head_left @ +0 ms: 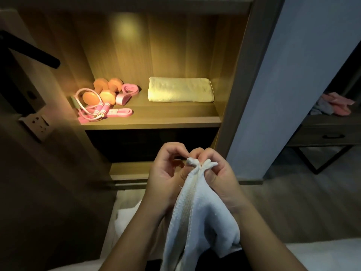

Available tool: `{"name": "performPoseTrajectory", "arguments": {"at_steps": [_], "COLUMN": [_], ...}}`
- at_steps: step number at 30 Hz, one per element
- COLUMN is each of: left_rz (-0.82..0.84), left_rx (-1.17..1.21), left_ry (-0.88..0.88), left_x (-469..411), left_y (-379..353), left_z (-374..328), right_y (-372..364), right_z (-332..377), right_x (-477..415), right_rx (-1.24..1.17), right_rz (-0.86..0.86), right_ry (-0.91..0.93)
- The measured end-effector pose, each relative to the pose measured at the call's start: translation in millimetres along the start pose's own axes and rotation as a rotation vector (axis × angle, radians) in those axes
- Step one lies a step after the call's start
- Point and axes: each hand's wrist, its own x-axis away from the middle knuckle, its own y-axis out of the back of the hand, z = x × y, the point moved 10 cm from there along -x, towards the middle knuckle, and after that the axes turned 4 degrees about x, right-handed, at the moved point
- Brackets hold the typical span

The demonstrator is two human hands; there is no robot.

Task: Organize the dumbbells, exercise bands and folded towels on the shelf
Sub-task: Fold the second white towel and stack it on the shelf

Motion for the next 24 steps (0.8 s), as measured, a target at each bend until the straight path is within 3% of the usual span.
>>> {"name": "performPoseTrajectory", "arguments": {"at_steps": [4, 7, 10, 19, 24], "left_rz": [-0.142, -0.092, -0.047, 0.038, 0.063], "left_rx": [-0.240, -0.333, -0.246, -0.402, -0.485], "left_ry": [0.028, 0.072, 0.212, 0.267, 0.210], "left_x": [13.1, 22.1, 30.4, 28.7, 24.5], "left_y": [20.9, 22.2, 22.5, 32.9, 32.7], "left_z": [10.4, 13.3, 24.9, 23.1, 19.8], "right_y": [19.0, 29.9, 33.0, 26.3, 26.5], "right_z": [-24.5, -27.6, -25.8, -23.8, -35.0], "right_x": [10.7, 12.6, 10.1, 5.4, 5.8], "right_rx": [0.100, 0.196, 0.231, 0.283, 0.327], "right_rz": [-0.097, -0.154, -0.169, -0.125, -0.079], "right_ry": [-0.066, -0.022, 0.029, 0.083, -0.081]}}
